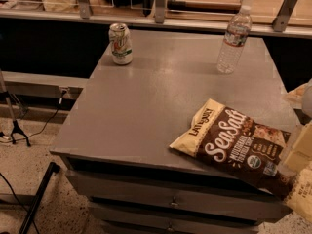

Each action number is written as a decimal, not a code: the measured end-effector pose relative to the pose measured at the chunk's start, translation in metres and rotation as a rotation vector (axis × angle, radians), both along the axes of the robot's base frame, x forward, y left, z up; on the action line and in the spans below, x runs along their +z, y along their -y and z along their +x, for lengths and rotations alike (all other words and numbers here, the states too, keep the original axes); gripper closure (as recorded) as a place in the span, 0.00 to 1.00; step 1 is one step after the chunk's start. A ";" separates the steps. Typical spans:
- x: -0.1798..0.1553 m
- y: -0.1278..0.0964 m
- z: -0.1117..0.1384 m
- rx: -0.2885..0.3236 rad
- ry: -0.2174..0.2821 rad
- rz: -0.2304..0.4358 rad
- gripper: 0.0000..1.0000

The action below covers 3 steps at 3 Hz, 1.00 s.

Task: Move brown chip bag near 7up can

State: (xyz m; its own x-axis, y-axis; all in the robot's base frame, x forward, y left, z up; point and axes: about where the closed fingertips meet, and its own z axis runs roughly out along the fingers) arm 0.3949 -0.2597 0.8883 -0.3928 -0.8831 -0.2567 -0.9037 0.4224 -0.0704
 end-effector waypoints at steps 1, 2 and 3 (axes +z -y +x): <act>-0.007 -0.007 -0.005 0.009 -0.015 0.009 0.00; -0.012 -0.024 -0.008 0.024 -0.035 0.001 0.00; -0.029 -0.044 -0.011 0.025 -0.070 0.011 0.00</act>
Offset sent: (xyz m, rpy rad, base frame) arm -0.0099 0.0396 -0.0181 -0.0086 0.0613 0.0383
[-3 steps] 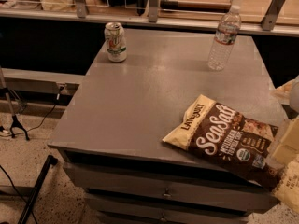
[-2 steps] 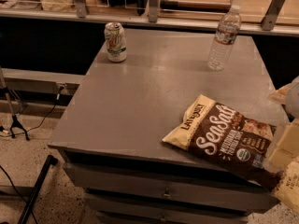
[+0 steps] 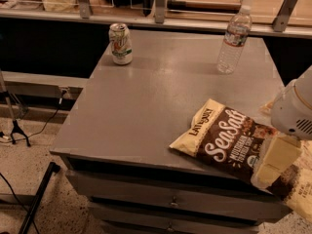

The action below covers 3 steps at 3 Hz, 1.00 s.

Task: Move brown chip bag near 7up can

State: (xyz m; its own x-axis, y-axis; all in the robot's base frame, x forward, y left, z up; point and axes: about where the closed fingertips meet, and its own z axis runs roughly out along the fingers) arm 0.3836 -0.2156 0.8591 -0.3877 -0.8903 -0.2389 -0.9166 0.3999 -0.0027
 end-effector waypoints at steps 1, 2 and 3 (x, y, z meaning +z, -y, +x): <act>-0.004 0.004 0.001 -0.009 0.013 0.008 0.00; -0.006 0.017 0.005 -0.034 0.032 0.005 0.00; -0.007 0.032 0.007 -0.062 0.043 -0.004 0.00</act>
Offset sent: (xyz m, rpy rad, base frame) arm 0.0106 -0.0361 -0.0099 0.0015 -0.0489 -0.0704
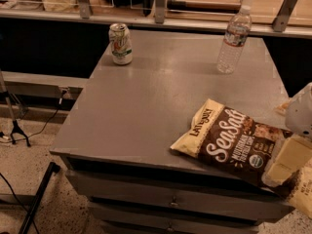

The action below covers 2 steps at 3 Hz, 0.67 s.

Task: Move brown chip bag near 7up can

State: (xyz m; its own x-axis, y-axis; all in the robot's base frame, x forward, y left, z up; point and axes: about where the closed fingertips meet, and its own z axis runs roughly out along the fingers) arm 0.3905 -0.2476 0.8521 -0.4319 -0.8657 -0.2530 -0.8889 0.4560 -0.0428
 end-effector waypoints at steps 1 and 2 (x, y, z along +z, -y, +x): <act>-0.004 0.014 0.000 -0.032 -0.009 -0.018 0.00; -0.009 0.025 -0.001 -0.061 -0.022 -0.026 0.00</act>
Offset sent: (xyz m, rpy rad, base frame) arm -0.0010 -0.0399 -0.0166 -0.0334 0.0416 -0.1005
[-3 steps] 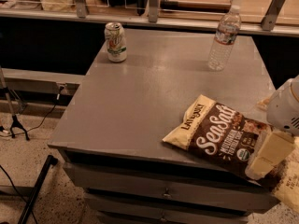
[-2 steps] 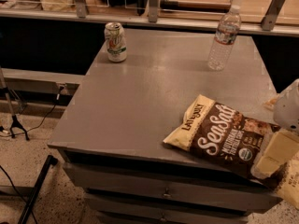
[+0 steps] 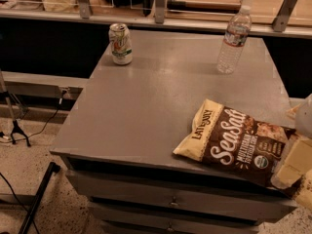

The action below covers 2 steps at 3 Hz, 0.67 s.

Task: Move brown chip bag near 7up can

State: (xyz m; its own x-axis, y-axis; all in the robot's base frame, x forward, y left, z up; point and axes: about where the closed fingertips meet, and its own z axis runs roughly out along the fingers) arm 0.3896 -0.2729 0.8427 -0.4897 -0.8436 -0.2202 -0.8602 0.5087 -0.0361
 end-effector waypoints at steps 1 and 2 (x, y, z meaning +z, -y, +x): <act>-0.001 0.001 -0.001 -0.003 -0.001 -0.002 0.14; 0.000 0.001 -0.001 -0.003 0.000 -0.002 0.37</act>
Offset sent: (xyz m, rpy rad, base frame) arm -0.0005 -0.0010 -0.0005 -0.0016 0.0008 -0.0031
